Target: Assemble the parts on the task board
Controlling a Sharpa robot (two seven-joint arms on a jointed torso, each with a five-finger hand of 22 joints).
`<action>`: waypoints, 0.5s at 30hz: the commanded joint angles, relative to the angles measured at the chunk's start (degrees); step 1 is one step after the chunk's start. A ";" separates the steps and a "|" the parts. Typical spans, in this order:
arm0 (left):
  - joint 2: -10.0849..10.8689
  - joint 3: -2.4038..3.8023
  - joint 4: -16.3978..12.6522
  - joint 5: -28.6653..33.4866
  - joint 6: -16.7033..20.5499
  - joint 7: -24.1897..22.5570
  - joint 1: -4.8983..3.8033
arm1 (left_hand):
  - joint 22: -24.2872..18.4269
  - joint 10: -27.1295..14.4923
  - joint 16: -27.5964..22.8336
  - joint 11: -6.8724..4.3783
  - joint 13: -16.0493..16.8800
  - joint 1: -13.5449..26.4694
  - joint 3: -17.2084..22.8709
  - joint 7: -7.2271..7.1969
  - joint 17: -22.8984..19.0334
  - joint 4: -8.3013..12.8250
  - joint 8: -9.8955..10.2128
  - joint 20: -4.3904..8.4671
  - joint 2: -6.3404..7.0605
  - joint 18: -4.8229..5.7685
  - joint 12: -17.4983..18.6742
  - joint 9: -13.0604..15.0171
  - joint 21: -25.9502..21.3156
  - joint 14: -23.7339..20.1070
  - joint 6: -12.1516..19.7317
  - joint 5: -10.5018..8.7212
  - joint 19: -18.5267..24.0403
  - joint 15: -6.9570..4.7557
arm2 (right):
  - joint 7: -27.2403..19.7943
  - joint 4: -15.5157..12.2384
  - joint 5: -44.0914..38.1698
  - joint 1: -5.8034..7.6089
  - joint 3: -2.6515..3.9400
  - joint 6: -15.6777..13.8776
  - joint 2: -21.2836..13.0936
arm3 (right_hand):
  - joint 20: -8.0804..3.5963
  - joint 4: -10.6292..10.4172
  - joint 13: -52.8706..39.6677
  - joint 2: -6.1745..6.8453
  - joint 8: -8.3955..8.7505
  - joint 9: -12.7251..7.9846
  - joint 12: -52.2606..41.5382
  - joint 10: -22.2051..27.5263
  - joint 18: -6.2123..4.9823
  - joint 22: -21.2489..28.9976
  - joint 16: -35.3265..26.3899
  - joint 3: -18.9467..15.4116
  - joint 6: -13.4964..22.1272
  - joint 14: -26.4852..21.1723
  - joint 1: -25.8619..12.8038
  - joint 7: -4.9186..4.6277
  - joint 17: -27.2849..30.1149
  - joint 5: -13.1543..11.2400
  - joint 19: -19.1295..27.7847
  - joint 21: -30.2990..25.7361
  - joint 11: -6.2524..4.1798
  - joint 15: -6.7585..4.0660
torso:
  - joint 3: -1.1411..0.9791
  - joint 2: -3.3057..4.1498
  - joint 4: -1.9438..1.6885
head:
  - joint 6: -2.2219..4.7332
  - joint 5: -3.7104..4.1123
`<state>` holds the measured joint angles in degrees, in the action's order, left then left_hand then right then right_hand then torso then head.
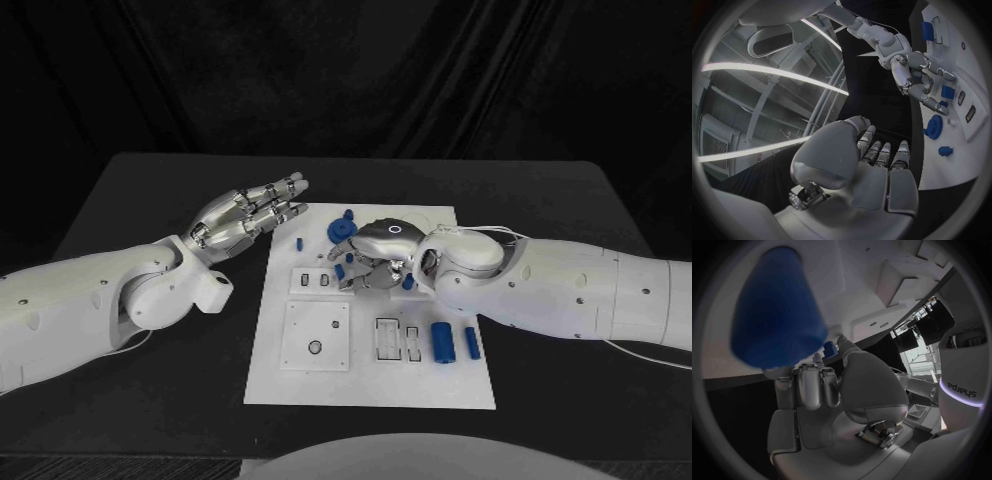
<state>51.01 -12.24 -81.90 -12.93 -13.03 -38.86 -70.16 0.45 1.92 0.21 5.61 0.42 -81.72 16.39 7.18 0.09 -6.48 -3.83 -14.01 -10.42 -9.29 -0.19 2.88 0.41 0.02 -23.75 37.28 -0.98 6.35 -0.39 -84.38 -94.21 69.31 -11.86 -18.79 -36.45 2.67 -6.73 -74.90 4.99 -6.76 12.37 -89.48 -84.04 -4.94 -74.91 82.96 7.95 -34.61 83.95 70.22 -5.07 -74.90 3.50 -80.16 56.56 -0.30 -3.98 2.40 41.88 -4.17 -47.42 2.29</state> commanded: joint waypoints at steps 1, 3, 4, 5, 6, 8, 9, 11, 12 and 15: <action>0.14 0.05 -0.26 0.13 -0.30 -2.08 0.05 | 0.05 -0.17 -0.21 0.40 0.07 0.75 0.33 0.18 -0.09 0.07 -0.31 -0.49 0.04 -1.10 -0.28 -0.01 0.22 -0.02 0.10 0.26 -0.05 0.44 | -0.86 -0.95 -0.51 -0.07 -0.01 -3.20 -0.64 | -0.19 -1.86 -14.13 1.25 0.62 -1.33 0.39 -4.91 -1.02 -7.16 -0.05 -0.68 2.82 4.06 -0.02 0.20 -8.14 -0.55 -0.44 -0.33 0.00 0.08 | 0.02 0.02 -0.09 | 0.20 -0.03; 0.31 0.05 -0.47 0.13 0.01 -2.24 0.05 | 0.05 -0.17 -0.21 0.40 0.07 0.75 0.33 0.18 -0.09 0.07 -0.31 -0.49 0.04 -1.10 -0.28 -0.01 0.22 -0.02 0.10 0.26 -0.05 0.44 | -1.43 -1.70 -0.51 0.20 0.00 -4.66 -1.18 | -0.26 -3.19 -14.07 2.11 0.80 -1.86 0.44 -4.85 -1.02 -7.16 -0.06 -0.99 3.87 4.06 0.10 0.24 -8.13 -0.61 -0.46 -0.37 -0.11 0.03 | 0.01 0.02 -0.10 | 0.32 -0.20; 0.43 0.05 -0.61 0.13 0.24 -2.37 0.05 | 0.05 -0.22 -0.21 0.42 0.05 0.78 0.46 0.21 -0.09 0.09 -0.31 -0.51 0.04 -1.10 -0.27 -0.02 0.22 -0.02 0.12 0.26 -0.05 0.48 | -1.72 -2.18 -0.51 0.41 0.00 -5.52 -1.52 | -0.29 -4.01 -14.09 2.38 0.71 -2.00 0.43 -4.87 -0.99 -7.19 -0.02 -1.03 3.91 4.07 0.42 0.25 -8.17 -0.61 -0.49 -0.31 -0.13 0.01 | 0.01 0.01 -0.08 | 0.35 -0.39; 0.70 0.06 -0.92 0.13 0.79 -2.66 0.05 | 0.04 -0.25 -0.21 0.43 0.05 0.78 0.47 0.21 -0.09 0.10 -0.32 -0.52 0.04 -1.10 -0.26 -0.01 0.22 -0.02 0.08 0.26 -0.04 0.47 | -2.28 -3.19 -0.51 0.95 0.00 -7.12 -2.26 | -0.33 -5.63 -14.09 2.99 0.55 -2.24 0.42 -4.87 -0.97 -7.21 0.02 -1.26 3.95 4.08 0.83 0.27 -8.21 -0.61 -0.53 -0.30 -0.12 -0.04 | 0.02 0.00 -0.07 | 0.37 -0.44; 0.93 0.06 -1.16 0.13 1.32 -2.89 0.05 | 0.06 -0.23 -0.21 0.43 0.05 0.78 0.48 0.22 -0.09 0.11 -0.32 -0.52 0.06 -1.09 -0.26 -0.01 0.24 -0.02 0.08 0.26 -0.07 0.45 | -2.64 -4.04 -0.50 1.46 0.00 -8.25 -2.87 | -0.38 -6.43 -14.04 3.23 0.47 -2.36 0.47 -4.82 -0.98 -7.23 0.04 -1.36 3.96 4.09 1.13 0.22 -8.23 -0.65 -0.56 -0.27 -0.19 0.03 | 0.02 0.01 -0.06 | 0.49 -0.65; 1.33 0.06 -1.60 0.13 2.50 -3.30 0.04 | 0.07 -0.23 -0.21 0.44 0.05 0.79 0.51 0.23 -0.09 0.19 -0.33 -0.54 0.17 -1.09 -0.26 -0.01 0.25 -0.02 0.08 0.25 -0.09 0.39 | -3.17 -5.57 -0.25 2.46 0.00 -9.98 -4.04 | -0.40 -9.37 -13.99 4.21 0.22 -2.74 0.52 -4.77 -0.94 -7.24 0.02 -2.04 4.02 4.08 1.84 0.23 -8.22 -0.57 -0.58 -0.29 -0.24 -0.05 | 0.01 0.01 -0.05 | 0.62 -0.83; 1.53 0.06 -1.83 0.13 3.20 -3.50 0.03 | 0.08 -0.28 -0.21 0.40 0.04 0.78 0.59 0.18 -0.09 0.43 -0.33 -0.61 0.47 -1.09 -0.25 -0.02 0.27 -0.02 0.19 0.15 -0.13 0.36 | -3.39 -6.40 0.02 3.07 0.00 -10.72 -4.71 | -0.41 -9.81 -13.97 4.37 0.19 -2.81 0.54 -4.75 -0.93 -7.25 0.03 -2.23 4.07 4.08 1.86 0.27 -8.23 -0.63 -0.59 -0.27 -0.18 -0.07 | 0.01 0.00 -0.04 | 0.67 -0.95; 1.88 0.07 -2.26 0.13 4.57 -3.90 0.01 | 0.09 -0.31 -0.21 0.36 0.03 0.81 0.70 0.14 -0.09 0.77 -0.35 -0.71 0.95 -1.09 -0.24 -0.02 0.28 -0.02 0.24 -0.36 -0.17 0.32 | -3.69 -7.88 0.71 4.30 0.00 -11.75 -6.00 | -0.42 -9.94 -13.88 3.71 0.08 -2.90 0.62 -4.65 -0.94 -7.25 0.02 -2.84 3.96 4.08 1.44 0.30 -8.22 -0.63 -0.59 -0.29 -0.18 -0.05 | -0.02 0.00 -0.03 | 0.68 -1.08; 2.14 0.07 -2.58 0.13 5.65 -4.21 -0.02 | 0.10 -0.31 -0.21 0.35 0.03 0.85 0.74 0.14 -0.09 0.88 -0.36 -0.77 1.13 -1.08 -0.25 -0.02 0.29 -0.02 0.29 -0.68 -0.18 0.28 | -3.87 -8.93 1.32 5.23 0.00 -12.25 -6.99 | -0.42 -9.92 -13.91 3.35 -0.02 -2.95 0.59 -4.69 -0.94 -7.25 0.04 -3.38 3.84 4.08 1.22 0.29 -8.24 -0.64 -0.59 -0.32 -0.17 -0.05 | -0.02 0.00 -0.03 | 0.68 -1.08; 2.83 0.09 -3.51 0.13 9.08 -5.20 -0.19 | 0.94 0.53 1.79 0.60 0.23 1.84 -0.36 0.31 1.22 0.58 -0.51 -1.43 3.26 -1.26 -0.46 0.01 1.60 3.04 0.17 -7.73 -2.43 1.46 | -4.08 -11.54 2.88 7.62 0.00 -12.77 -9.83 | -0.40 -10.01 -13.95 2.96 -0.41 -2.90 0.56 -4.73 -0.91 -7.29 0.10 -4.38 3.05 4.10 0.81 0.18 -8.30 -0.65 -0.63 -0.21 -0.10 -0.01 | -0.06 0.01 -0.09 | 0.76 -1.07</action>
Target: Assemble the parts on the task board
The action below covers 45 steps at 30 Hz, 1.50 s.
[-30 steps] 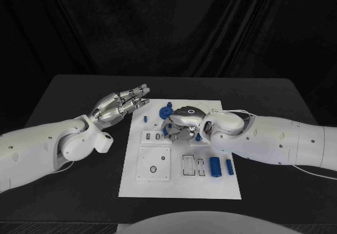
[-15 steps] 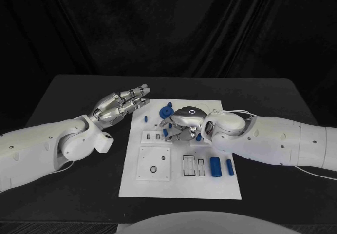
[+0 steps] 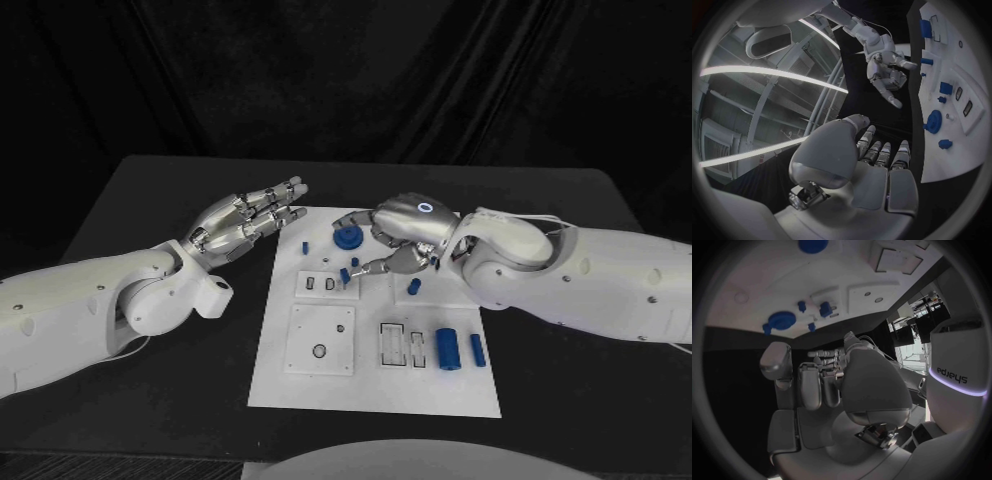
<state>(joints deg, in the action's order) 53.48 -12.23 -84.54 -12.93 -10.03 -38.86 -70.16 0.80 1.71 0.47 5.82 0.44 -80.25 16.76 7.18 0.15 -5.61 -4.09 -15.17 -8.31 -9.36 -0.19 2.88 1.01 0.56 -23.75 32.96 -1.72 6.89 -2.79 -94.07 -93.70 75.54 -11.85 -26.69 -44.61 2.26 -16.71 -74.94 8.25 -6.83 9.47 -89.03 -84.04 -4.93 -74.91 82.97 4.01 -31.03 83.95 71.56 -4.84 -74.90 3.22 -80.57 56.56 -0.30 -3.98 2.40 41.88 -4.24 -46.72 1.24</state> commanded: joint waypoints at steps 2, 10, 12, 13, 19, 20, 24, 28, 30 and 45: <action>0.99 0.08 -1.80 0.13 9.02 -5.69 -0.45 | 1.66 3.81 7.49 0.93 0.90 0.60 -1.53 0.61 3.59 -1.08 0.28 -0.82 2.28 -0.99 -1.19 -0.23 3.05 10.74 2.23 -6.30 -5.28 2.87 | -1.73 -3.42 3.09 3.19 -0.01 -5.50 -3.82 | 0.03 0.02 -13.89 -0.65 -0.56 0.04 0.12 -4.71 -0.89 -7.32 0.10 -0.65 -0.98 4.10 -0.59 -0.14 -8.31 -0.36 -0.24 -0.13 -0.05 0.03 | -0.17 0.02 -0.06 | 0.18 0.23; 2.34 0.11 -4.45 -6.75 20.55 -6.02 -2.34 | 7.15 29.92 27.29 5.02 8.91 0.48 -5.75 1.38 8.59 -6.46 -0.83 -1.40 4.95 0.11 -7.70 0.21 15.46 27.75 -0.78 -20.01 -27.50 4.56 | -2.18 -5.50 5.49 6.59 -0.02 -8.41 -9.35 | 0.13 0.20 -14.02 -2.10 -1.48 0.31 0.00 -4.85 -0.75 -7.54 0.44 -0.69 -3.04 4.19 -0.12 -0.22 -8.64 -0.27 -0.46 0.68 0.04 0.13 | -0.43 -0.22 0.10 | 0.88 -0.09; 2.44 0.11 -5.26 -13.28 23.82 -3.53 -3.23 | 8.51 34.90 31.53 5.79 11.21 1.73 -7.66 1.50 10.17 -8.60 -1.06 -1.41 5.38 -0.13 -10.13 0.29 18.63 31.80 -1.55 -23.47 -32.59 4.46 | -1.92 -5.51 6.14 6.92 -0.02 -7.66 -10.40 | 0.20 0.26 -14.02 -3.02 -1.95 0.36 0.00 -4.85 -0.74 -7.55 0.46 -0.65 -3.94 4.19 0.00 -0.33 -8.65 -0.13 -0.47 0.68 0.14 0.19 | -0.52 -0.30 0.21 | 1.08 -0.06; 2.47 0.11 -5.69 -16.12 24.95 -1.99 -3.73 | 9.66 39.15 34.80 6.29 13.02 4.63 -9.86 1.66 11.45 -10.88 -1.36 -1.11 5.99 -0.70 -12.51 0.43 21.20 35.79 -2.59 -28.98 -36.61 3.69 | -1.78 -5.47 6.38 7.03 -0.02 -7.32 -10.86 | 0.27 0.27 -13.80 -3.83 -2.70 0.53 0.21 -4.62 -0.74 -7.55 0.37 -0.72 -5.42 4.17 -0.12 -0.48 -8.57 -0.06 -0.49 0.69 0.24 0.29 | -0.60 -0.36 0.32 | 1.16 -0.06; 1.52 0.11 -6.93 -24.64 24.90 11.10 -7.55 | 16.86 46.51 57.28 2.73 31.11 6.91 -17.70 4.70 22.69 -11.05 -7.18 3.21 5.87 -0.29 -33.83 1.95 33.72 42.87 -16.22 -30.46 -49.23 -1.07 | -1.13 -4.68 7.07 7.33 -0.03 -7.69 -12.76 | 0.56 0.61 -13.76 -5.17 -4.10 0.64 0.25 -4.58 -0.70 -7.60 0.47 -1.17 -8.59 4.22 -0.14 -1.03 -8.64 0.24 -0.61 0.89 0.69 0.65 | -1.17 -0.72 1.06 | 1.57 -0.80; 1.30 0.11 -7.08 -26.08 23.76 14.40 -8.48 | 17.56 46.92 59.09 2.59 32.73 6.60 -17.70 4.92 23.61 -10.91 -7.76 3.56 5.14 -0.55 -36.34 2.05 34.76 43.60 -16.94 -29.81 -49.73 -1.16 | -0.97 -4.60 7.15 7.36 -0.03 -7.64 -13.00 | 0.61 0.73 -13.62 -5.47 -4.12 0.58 0.38 -4.43 -0.74 -7.54 0.34 -1.16 -8.85 4.17 0.09 -1.08 -8.51 0.47 -0.54 0.63 0.73 0.68 | -1.31 -0.80 1.13 | 1.62 -0.72; -0.28 0.11 -7.03 -31.28 15.51 28.69 -12.64 | 31.72 54.20 82.00 1.71 56.43 5.91 -21.04 3.54 52.25 -10.69 -11.06 5.38 3.02 -0.09 -65.47 1.44 53.22 60.40 -16.89 -28.10 -50.16 -2.95 | -0.40 -4.41 7.30 7.40 -0.03 -6.84 -13.50 | 0.73 1.13 -12.50 -6.20 -3.94 0.27 1.44 -3.25 -0.88 -7.38 -0.15 -1.24 -9.29 4.01 0.88 -1.10 -8.04 1.68 -0.31 -0.10 0.78 0.75 | -1.80 -1.04 1.37 | 1.39 -0.42; -2.41 0.12 -5.78 -33.18 4.95 40.00 -15.42 | 63.15 78.68 89.33 0.33 80.72 8.58 -23.67 3.15 84.19 -10.49 -14.40 5.90 2.48 3.86 -84.69 2.22 76.06 84.84 -18.12 -24.10 -65.35 -3.36 | 0.05 -3.87 7.36 7.39 -0.04 -5.98 -13.15 | 0.80 1.71 -11.85 -6.97 -3.68 -0.15 2.07 -2.61 -0.95 -7.29 -0.80 -1.44 -9.88 3.77 1.95 -1.11 -7.42 3.90 -0.10 -0.54 0.78 0.79 | -2.20 -1.13 1.60 | 1.41 -0.33; -3.63 0.12 -4.95 -33.63 0.72 44.69 -16.31 | 65.95 81.81 89.50 0.21 83.60 9.52 -24.15 2.86 87.77 -10.64 -15.28 5.90 2.27 4.27 -86.49 2.64 77.80 87.74 -19.12 -23.96 -67.11 -3.48 | 0.17 -3.54 7.37 7.35 -0.04 -6.12 -12.91 | 0.82 1.80 -11.73 -7.08 -3.75 -0.18 2.19 -2.49 -0.98 -7.25 -0.91 -1.51 -10.23 3.72 2.11 -1.14 -7.32 4.23 -0.01 -0.76 0.80 0.81 | -2.55 -1.20 1.75 | 1.41 -0.48; -15.06 0.13 1.79 -34.51 -13.21 69.34 -18.00 | 80.20 88.29 89.53 -4.93 89.56 17.64 -26.20 -2.72 89.85 -10.30 -35.19 10.07 -1.55 6.80 -89.81 26.65 85.24 89.44 -23.42 -24.58 -79.05 -8.36 | 0.88 -1.15 7.40 5.38 -0.05 -4.18 -12.65 | 0.87 2.15 -11.61 -7.70 -3.82 -0.41 2.30 -2.41 -1.03 -7.21 -1.00 -1.73 -11.41 3.68 2.69 -1.15 -7.24 5.98 0.12 -1.08 0.81 0.82 | -4.04 -1.84 3.37 | -0.36 -2.42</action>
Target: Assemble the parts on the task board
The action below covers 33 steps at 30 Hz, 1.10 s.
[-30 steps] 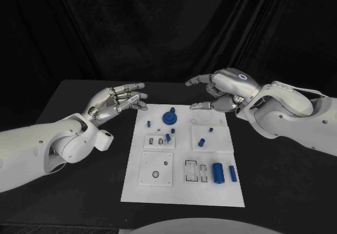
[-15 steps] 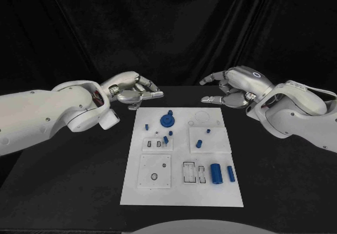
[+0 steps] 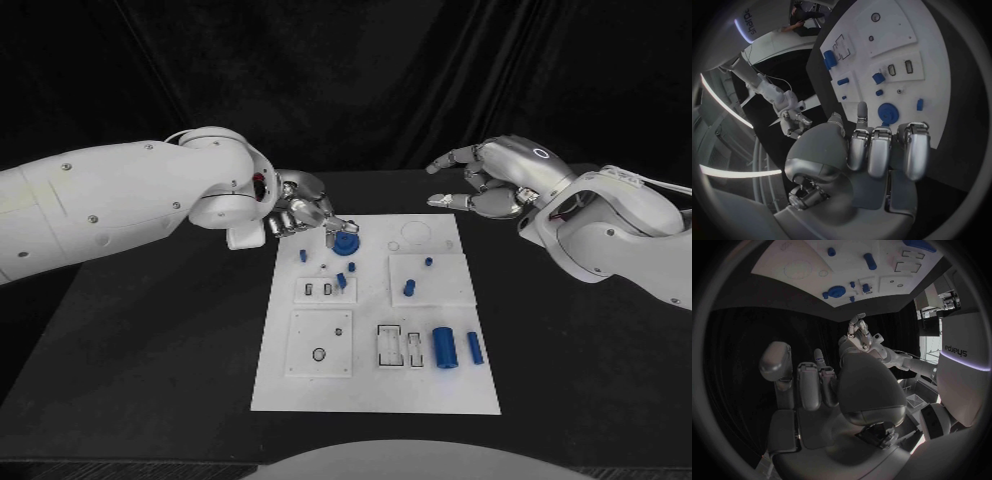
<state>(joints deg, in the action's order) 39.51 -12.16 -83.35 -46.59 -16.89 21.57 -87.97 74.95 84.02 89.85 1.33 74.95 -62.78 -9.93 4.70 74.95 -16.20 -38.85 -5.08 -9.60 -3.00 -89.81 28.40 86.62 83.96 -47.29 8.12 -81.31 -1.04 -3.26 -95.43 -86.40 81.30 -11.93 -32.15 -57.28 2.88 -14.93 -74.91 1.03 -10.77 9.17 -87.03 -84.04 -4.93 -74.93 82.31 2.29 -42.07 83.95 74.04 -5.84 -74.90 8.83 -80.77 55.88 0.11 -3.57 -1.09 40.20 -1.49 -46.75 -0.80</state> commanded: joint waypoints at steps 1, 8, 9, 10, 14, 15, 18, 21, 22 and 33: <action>-1.68 0.05 0.92 -0.86 -6.78 9.54 -0.20 | 6.05 5.98 0.15 -0.48 15.05 0.08 0.64 -0.27 15.05 0.39 -0.41 0.02 -0.32 0.43 -0.19 1.33 -0.39 6.04 0.14 0.22 0.55 -0.47 | 1.37 0.32 0.11 -0.52 0.03 1.38 0.07 | 0.25 0.36 -11.63 -0.52 0.13 -0.12 0.31 -2.40 -1.03 -7.17 -0.33 -0.02 -0.36 3.68 0.21 -0.15 -7.24 0.41 0.33 -0.44 0.40 0.42 | -0.66 -0.14 0.70 | -0.38 -0.46; -4.89 0.04 2.93 -0.88 -7.74 12.06 -0.04 | 6.19 5.98 0.15 -0.49 15.05 -0.28 1.89 -0.13 15.05 1.07 2.75 0.27 -0.63 0.47 -0.19 1.70 -0.51 6.04 0.51 0.34 0.37 -0.64 | 1.26 1.14 0.11 -1.44 0.03 2.02 0.71 | 0.25 0.33 -11.56 -0.60 0.16 -0.15 0.38 -2.33 -1.06 -7.14 -0.33 -0.03 -0.37 3.68 0.19 -0.15 -7.25 0.52 0.36 -0.58 0.40 0.41 | -0.84 -0.12 0.79 | -0.86 -0.77; -5.18 0.04 3.22 -0.88 -7.85 12.33 0.04 | 6.12 5.98 0.15 -0.46 15.05 -0.38 2.23 -0.04 15.05 1.32 3.82 0.26 -0.61 0.45 -0.19 1.60 -0.59 6.04 0.29 0.59 0.42 -0.61 | 1.28 1.20 0.11 -1.54 0.03 2.15 0.75 | 0.25 0.32 -11.56 -0.64 0.18 -0.16 0.38 -2.33 -1.05 -7.16 -0.33 -0.04 -0.37 3.68 0.18 -0.15 -7.25 0.56 0.34 -0.51 0.40 0.41 | -0.85 -0.07 0.92 | -0.90 -0.76; -5.33 0.04 3.39 -0.88 -7.95 12.49 0.09 | 6.07 5.98 0.15 -0.44 15.05 -0.46 2.43 -0.04 15.05 1.47 4.29 0.26 -0.63 0.43 -0.19 1.58 -0.63 6.04 0.11 0.78 0.46 -0.59 | 1.29 1.24 0.11 -1.59 0.03 2.23 0.77 | 0.25 0.32 -11.56 -0.64 0.18 -0.16 0.38 -2.33 -1.05 -7.16 -0.33 -0.04 -0.37 3.68 0.18 -0.15 -7.25 0.56 0.34 -0.51 0.40 0.41 | -0.85 -0.08 1.03 | -0.97 -0.82; -5.77 0.03 4.02 -0.89 -8.38 13.05 0.44 | 5.96 5.98 0.15 -0.45 15.05 -0.76 3.18 -0.08 15.05 2.07 5.58 0.24 -0.65 0.39 -0.19 1.75 -0.77 6.04 -0.73 1.50 0.56 -0.59 | 1.33 1.41 0.11 -1.81 0.03 2.54 0.92 | 0.25 0.32 -11.56 -0.64 0.18 -0.16 0.38 -2.33 -1.05 -7.16 -0.33 -0.04 -0.37 3.68 0.18 -0.15 -7.25 0.56 0.34 -0.51 0.40 0.41 | -0.97 -0.10 1.19 | -1.25 -1.06; -5.82 0.03 4.11 -0.89 -8.41 13.15 0.56 | 5.91 5.98 0.15 -0.48 15.05 -0.82 3.31 -0.12 15.05 2.19 5.68 0.24 -0.64 0.37 -0.19 1.85 -0.81 6.04 -0.95 1.58 0.60 -0.60 | 1.33 1.45 0.11 -1.88 0.03 2.60 0.94 | 0.24 0.31 -11.49 -0.67 0.19 -0.17 0.45 -2.26 -1.07 -7.13 -0.38 -0.05 -0.37 3.67 0.16 -0.14 -7.19 0.60 0.37 -0.65 0.39 0.41 | -1.00 -0.10 1.22 | -1.28 -1.11; -5.89 0.03 4.22 -0.89 -8.52 13.27 0.85 | 5.80 5.98 0.15 -0.51 15.05 -0.88 3.50 -0.18 15.05 2.35 5.83 0.25 -0.64 0.34 -0.19 2.01 -0.88 6.04 -1.26 1.67 0.71 -0.63 | 1.31 1.50 0.11 -2.11 0.03 2.60 0.95 | 0.24 0.31 -11.47 -0.68 0.20 -0.17 0.47 -2.24 -1.08 -7.12 -0.40 -0.05 -0.37 3.66 0.16 -0.14 -7.17 0.61 0.38 -0.69 0.39 0.41 | -0.98 -0.13 1.09 | -1.43 -1.04; -5.92 0.03 4.24 -0.89 -8.49 13.31 1.13 | 5.71 5.98 0.15 -0.53 15.05 -0.89 3.55 -0.20 15.05 2.39 5.86 0.26 -0.65 0.31 -0.19 2.06 -0.94 6.04 -1.35 1.67 0.81 -0.64 | 1.24 1.57 0.11 -2.31 0.03 2.51 0.99 | 0.24 0.29 -11.44 -0.70 0.20 -0.18 0.49 -2.21 -1.08 -7.11 -0.39 -0.06 -0.37 3.67 0.14 -0.14 -7.18 0.64 0.39 -0.71 0.39 0.40 | -0.89 -0.08 1.24 | -1.38 -1.30; -5.94 0.03 4.28 -0.89 -8.42 13.26 1.25 | 5.60 5.98 0.15 -0.53 15.05 -0.92 3.69 -0.18 15.05 2.48 6.13 0.26 -0.67 0.28 -0.19 2.11 -1.01 6.04 -1.30 1.70 0.92 -0.65 | 1.21 1.60 0.11 -2.38 0.03 2.47 1.01 | 0.24 0.28 -11.40 -0.72 0.22 -0.19 0.53 -2.17 -1.08 -7.11 -0.39 -0.07 -0.37 3.67 0.12 -0.14 -7.18 0.67 0.38 -0.70 0.39 0.40 | -0.85 -0.13 1.19 | -1.40 -1.31; -6.05 0.02 4.86 -0.89 -7.77 13.09 2.74 | 5.57 5.98 0.15 -0.56 15.05 -1.03 4.54 -0.21 15.05 2.92 7.23 0.31 -0.97 0.26 -0.19 2.46 -1.12 6.04 -1.77 1.91 0.95 -0.69 | 1.07 1.74 0.12 -2.73 0.03 2.58 1.14 | 0.24 0.25 -11.32 -0.78 0.24 -0.22 0.61 -2.09 -1.08 -7.11 -0.36 -0.10 -0.37 3.68 0.07 -0.13 -7.21 0.73 0.37 -0.70 0.38 0.40 | -0.78 -0.40 0.90 | -2.04 -1.17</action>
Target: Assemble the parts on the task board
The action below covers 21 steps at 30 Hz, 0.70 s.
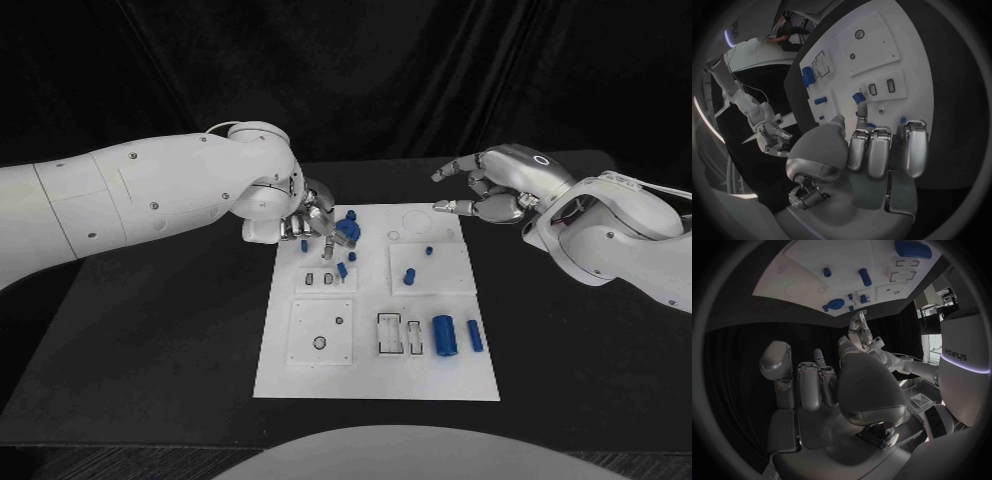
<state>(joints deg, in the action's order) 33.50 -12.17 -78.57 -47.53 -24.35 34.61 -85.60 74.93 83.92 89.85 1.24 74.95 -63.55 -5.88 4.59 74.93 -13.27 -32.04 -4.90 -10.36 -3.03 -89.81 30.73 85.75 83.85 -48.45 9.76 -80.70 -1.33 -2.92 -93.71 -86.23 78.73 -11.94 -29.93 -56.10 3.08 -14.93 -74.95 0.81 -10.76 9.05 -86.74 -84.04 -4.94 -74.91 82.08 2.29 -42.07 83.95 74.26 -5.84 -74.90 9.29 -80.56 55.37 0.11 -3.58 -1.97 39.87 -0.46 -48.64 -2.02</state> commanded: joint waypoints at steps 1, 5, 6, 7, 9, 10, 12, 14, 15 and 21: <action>-0.02 0.03 0.16 0.05 -0.28 0.05 0.58 | 5.57 6.08 0.15 -0.48 15.05 -0.06 0.57 -0.11 15.07 -0.13 0.51 0.13 -0.33 0.29 -0.19 0.24 -0.27 6.15 -0.77 0.21 0.35 -0.41 | 0.73 0.03 -0.05 -0.17 0.04 0.38 -0.06 | 0.04 0.25 -11.28 -0.55 0.24 -0.10 0.32 -2.09 -1.08 -7.13 -0.13 -0.10 -0.38 3.68 -0.15 -0.13 -7.21 0.27 0.17 -0.18 0.38 0.40 | 0.11 -0.08 -0.15 | -0.26 0.04; 0.03 0.03 0.48 0.05 -0.24 -0.12 1.27 | 5.45 6.08 0.15 -0.50 15.05 0.30 0.72 -0.16 15.07 -0.30 0.60 0.15 -0.48 0.25 -0.19 0.56 -0.36 6.15 -1.08 0.13 0.47 -0.43 | 0.70 0.15 -0.05 -0.19 0.04 0.43 -0.03 | 0.04 0.25 -11.28 -0.55 0.24 -0.10 0.32 -2.09 -1.08 -7.13 -0.13 -0.10 -0.38 3.68 -0.15 -0.13 -7.21 0.27 0.17 -0.18 0.38 0.40 | 0.09 -0.03 -0.15 | -0.49 0.03; 0.04 0.03 0.52 0.05 -0.24 -0.18 1.37 | 5.44 6.08 0.15 -0.51 15.05 0.31 0.73 -0.16 15.07 -0.30 0.61 0.15 -0.49 0.24 -0.19 0.58 -0.37 6.15 -1.09 0.13 0.48 -0.43 | 0.70 0.16 -0.05 -0.19 0.04 0.47 -0.02 | 0.04 0.23 -11.21 -0.60 0.26 -0.11 0.39 -2.02 -1.08 -7.13 -0.15 -0.12 -0.39 3.68 -0.18 -0.13 -7.20 0.32 0.16 -0.19 0.38 0.40 | 0.10 -0.03 -0.15 | -0.50 0.04; 0.04 0.03 0.58 0.05 -0.26 -0.27 1.53 | 5.45 6.08 0.15 -0.51 15.05 0.34 0.76 -0.17 15.07 -0.32 0.61 0.16 -0.52 0.25 -0.19 0.63 -0.37 6.15 -1.14 0.14 0.47 -0.43 | 0.70 0.18 -0.05 -0.20 0.04 0.53 0.00 | 0.04 0.23 -11.21 -0.60 0.26 -0.11 0.39 -2.02 -1.08 -7.13 -0.15 -0.12 -0.39 3.68 -0.18 -0.13 -7.20 0.32 0.16 -0.19 0.38 0.40 | 0.08 -0.01 -0.12 | -0.49 0.03; 0.03 0.03 0.64 0.05 -0.25 -0.43 1.77 | 5.31 6.08 0.15 -0.52 15.05 0.36 0.79 -0.18 15.07 -0.32 0.62 0.16 -0.54 0.20 -0.19 0.66 -0.44 6.15 -1.15 0.15 0.61 -0.43 | 0.70 0.20 -0.05 -0.20 0.04 0.61 0.03 | 0.04 0.23 -11.21 -0.60 0.26 -0.11 0.39 -2.02 -1.08 -7.13 -0.15 -0.12 -0.39 3.68 -0.18 -0.13 -7.20 0.32 0.16 -0.19 0.38 0.40 | 0.08 -0.01 -0.07 | -0.57 0.04; -0.03 0.03 0.69 0.05 -0.21 -0.57 1.93 | 5.31 6.08 0.15 -0.52 15.05 0.36 0.79 -0.18 15.07 -0.32 0.62 0.16 -0.54 0.20 -0.19 0.66 -0.44 6.15 -1.15 0.15 0.61 -0.43 | 0.67 0.22 -0.05 -0.21 0.04 0.58 0.07 | 0.04 0.23 -11.21 -0.60 0.26 -0.11 0.39 -2.02 -1.08 -7.13 -0.15 -0.12 -0.39 3.68 -0.18 -0.13 -7.20 0.32 0.16 -0.19 0.38 0.40 | 0.06 -0.01 -0.03 | -0.62 0.01; -0.25 0.03 0.84 0.05 -0.27 -0.77 2.16 | 5.07 6.08 0.15 -0.54 15.05 0.29 1.03 -0.21 15.07 -0.18 0.74 0.17 -0.62 0.13 -0.19 0.89 -0.58 6.15 -1.15 0.29 0.86 -0.45 | 0.63 0.30 -0.05 -0.22 0.04 0.51 0.16 | 0.04 0.23 -11.21 -0.60 0.26 -0.11 0.39 -2.02 -1.08 -7.13 -0.15 -0.12 -0.39 3.68 -0.18 -0.13 -7.20 0.32 0.16 -0.19 0.38 0.40 | 0.05 -0.03 -0.04 | -0.66 -0.06; -0.53 0.03 1.00 0.05 -0.33 -0.98 2.40 | 5.07 6.08 0.15 -0.55 15.05 0.23 1.14 -0.23 15.07 -0.09 0.80 0.18 -0.61 0.13 -0.19 1.00 -0.60 6.15 -1.14 0.35 0.87 -0.45 | 0.59 0.43 -0.05 -0.23 0.04 0.50 0.29 | 0.04 0.23 -11.21 -0.60 0.26 -0.11 0.39 -2.02 -1.08 -7.13 -0.15 -0.12 -0.39 3.68 -0.18 -0.13 -7.20 0.32 0.16 -0.19 0.38 0.40 | 0.03 -0.03 -0.11 | -0.73 -0.13; -0.63 0.03 1.07 0.05 -0.35 -1.08 2.48 | 5.06 6.08 0.15 -0.56 15.05 0.17 1.24 -0.24 15.07 0.00 0.84 0.18 -0.60 0.12 -0.19 1.11 -0.61 6.15 -1.17 0.41 0.88 -0.46 | 0.59 0.48 -0.05 -0.23 0.04 0.54 0.34 | 0.04 0.23 -11.20 -0.60 0.26 -0.11 0.41 -2.00 -1.08 -7.13 -0.15 -0.12 -0.40 3.68 -0.18 -0.13 -7.20 0.32 0.17 -0.21 0.38 0.40 | 0.03 -0.01 -0.13 | -0.71 -0.16; -1.11 0.03 1.85 0.05 -0.49 -1.70 3.00 | 4.82 6.08 0.15 -0.57 15.05 0.57 1.41 -0.25 15.07 -0.13 0.97 0.21 -0.63 0.05 -0.19 1.59 -0.79 6.15 -1.38 0.11 1.14 -0.49 | 0.75 0.59 0.14 -0.32 0.04 0.72 0.56 | 0.03 0.20 -11.08 -0.67 0.27 -0.13 0.52 -1.89 -1.12 -7.08 -0.19 -0.14 -0.43 3.67 -0.22 -0.13 -7.15 0.36 0.21 -0.41 0.38 0.39 | 0.03 -0.03 -0.01 | -0.73 -0.47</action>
<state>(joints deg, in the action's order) 32.55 -12.18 -76.84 -47.59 -24.36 34.31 -82.74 74.92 84.14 89.85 1.04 74.95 -63.31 -4.67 4.41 74.92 -13.38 -31.26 -4.70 -10.60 -3.05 -89.81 32.29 85.16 84.06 -49.47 10.04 -80.08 -1.53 -2.93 -93.13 -86.20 78.55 -11.94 -29.52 -55.57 3.08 -14.93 -74.93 0.50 -10.76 8.99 -86.48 -84.04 -4.94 -74.91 82.08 2.29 -42.07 83.95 73.95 -5.84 -74.90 9.28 -80.56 55.16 0.11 -3.58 -1.91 39.86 -0.53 -49.35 -2.37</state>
